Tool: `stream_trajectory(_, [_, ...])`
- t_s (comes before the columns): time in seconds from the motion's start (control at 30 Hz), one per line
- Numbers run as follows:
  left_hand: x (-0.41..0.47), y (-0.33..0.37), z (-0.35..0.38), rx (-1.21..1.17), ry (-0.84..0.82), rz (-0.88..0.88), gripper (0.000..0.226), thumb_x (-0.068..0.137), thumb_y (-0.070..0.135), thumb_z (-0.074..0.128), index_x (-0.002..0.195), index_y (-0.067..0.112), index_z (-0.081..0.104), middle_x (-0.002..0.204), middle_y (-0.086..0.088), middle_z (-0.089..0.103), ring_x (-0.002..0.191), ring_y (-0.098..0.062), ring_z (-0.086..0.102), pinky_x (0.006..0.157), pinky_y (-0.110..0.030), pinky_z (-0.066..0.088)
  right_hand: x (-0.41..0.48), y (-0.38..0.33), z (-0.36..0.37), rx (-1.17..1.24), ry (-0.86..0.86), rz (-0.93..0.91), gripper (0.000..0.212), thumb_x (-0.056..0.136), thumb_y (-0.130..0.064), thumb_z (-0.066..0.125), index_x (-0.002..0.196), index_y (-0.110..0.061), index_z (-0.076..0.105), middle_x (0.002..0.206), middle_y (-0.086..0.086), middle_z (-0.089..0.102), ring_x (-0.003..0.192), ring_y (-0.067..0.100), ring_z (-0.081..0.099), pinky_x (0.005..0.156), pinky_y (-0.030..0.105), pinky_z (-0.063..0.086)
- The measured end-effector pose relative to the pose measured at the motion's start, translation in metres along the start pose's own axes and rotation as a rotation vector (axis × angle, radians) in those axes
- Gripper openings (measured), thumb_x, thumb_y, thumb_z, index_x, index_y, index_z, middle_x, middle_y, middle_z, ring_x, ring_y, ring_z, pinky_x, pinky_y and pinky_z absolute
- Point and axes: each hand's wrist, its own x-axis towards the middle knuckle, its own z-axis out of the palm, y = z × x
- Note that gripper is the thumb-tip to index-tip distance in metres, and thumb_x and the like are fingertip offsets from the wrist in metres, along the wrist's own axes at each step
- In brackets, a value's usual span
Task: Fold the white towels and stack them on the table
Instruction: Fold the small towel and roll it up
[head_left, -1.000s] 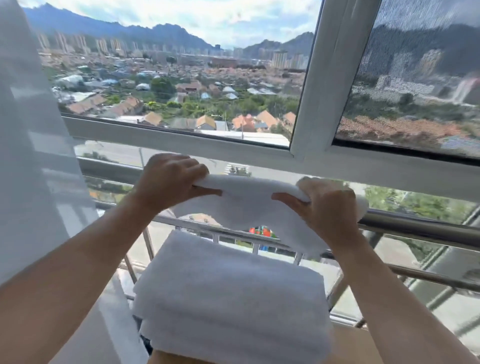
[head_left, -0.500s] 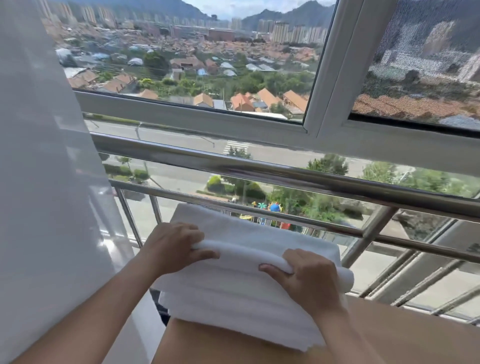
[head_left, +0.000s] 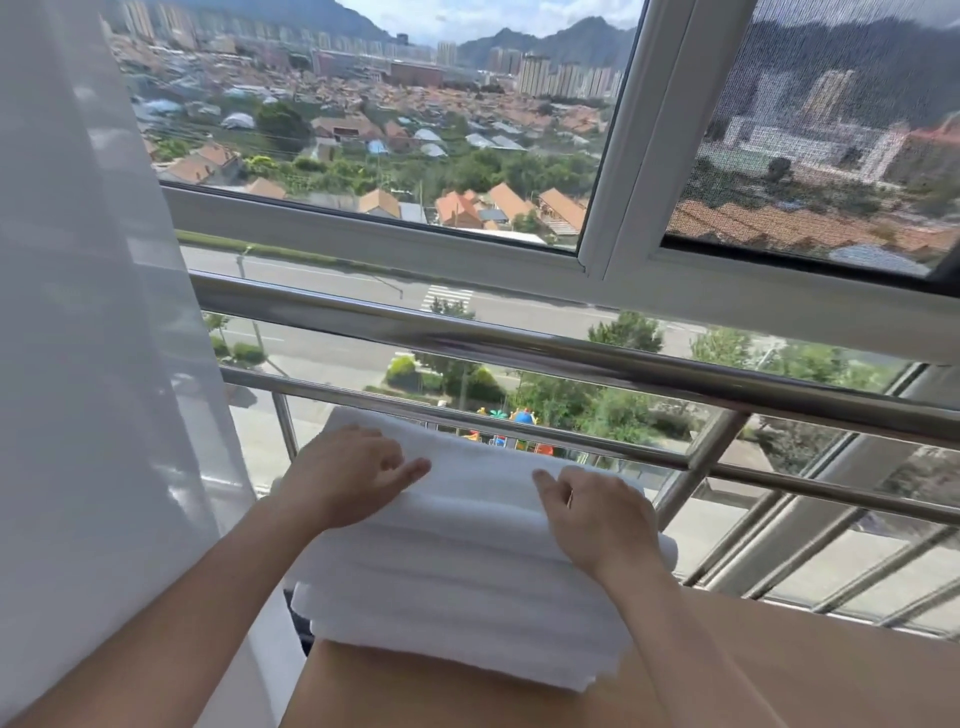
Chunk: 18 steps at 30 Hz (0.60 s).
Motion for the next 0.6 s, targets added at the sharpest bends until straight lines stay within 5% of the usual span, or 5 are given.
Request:
stream_trajectory(0.07, [0.005,0.015,0.005,-0.001,-0.043,0.006,0.055,0.092,0.075,0.029,0.117,0.039,0.062,0.134,0.013,0.058,0.129,-0.016,0.048,0.107,-0.037,0.034,0.004,-0.007,0.0,-0.003,-0.084,0.024,0.04,0.097,-0.06,0.039,0.093,-0.028,0.061,0.102,-0.005,0.064,0.104,0.023,0.059,0.083,0.037,0.041])
stream_trajectory(0.13, [0.008,0.021,0.011,0.026,-0.156,-0.006,0.061,0.094,0.074,0.033,0.144,0.04,0.045,0.159,0.011,0.034,0.148,-0.016,0.026,0.12,-0.04,0.016,0.006,-0.01,0.003,-0.033,-0.275,0.074,0.046,0.093,-0.064,0.041,0.123,-0.032,0.054,0.13,-0.004,0.051,0.123,0.025,0.047,0.097,0.043,0.036])
stream_trajectory(0.33, [0.013,0.006,0.016,0.071,-0.554,0.002,0.12,0.063,0.102,0.026,0.159,0.037,-0.007,0.165,0.01,-0.025,0.15,-0.017,-0.028,0.116,-0.058,-0.021,0.009,-0.001,0.009,-0.039,-0.478,0.141,0.073,0.084,-0.079,0.034,0.145,-0.039,0.03,0.15,0.001,0.038,0.135,0.029,0.04,0.106,0.046,0.032])
stream_trajectory(0.43, [0.024,0.011,0.018,0.041,-0.601,-0.028,0.128,0.056,0.104,0.028,0.159,0.037,-0.006,0.164,0.011,-0.025,0.15,-0.017,-0.028,0.114,-0.059,-0.022,0.019,-0.017,0.015,-0.138,-0.474,0.155,0.077,0.089,-0.079,0.023,0.155,-0.039,0.018,0.161,0.006,0.026,0.143,0.038,0.03,0.111,0.053,0.022])
stream_trajectory(0.6, [0.03,-0.001,0.033,-0.016,-0.236,-0.177,0.072,0.092,0.077,0.026,0.156,0.045,0.015,0.168,0.014,0.003,0.154,-0.016,-0.011,0.118,-0.057,-0.01,0.012,-0.02,0.032,-0.079,-0.458,0.139,0.07,0.092,-0.076,0.011,0.156,-0.047,0.009,0.168,-0.008,0.003,0.152,0.036,-0.001,0.118,0.059,0.0])
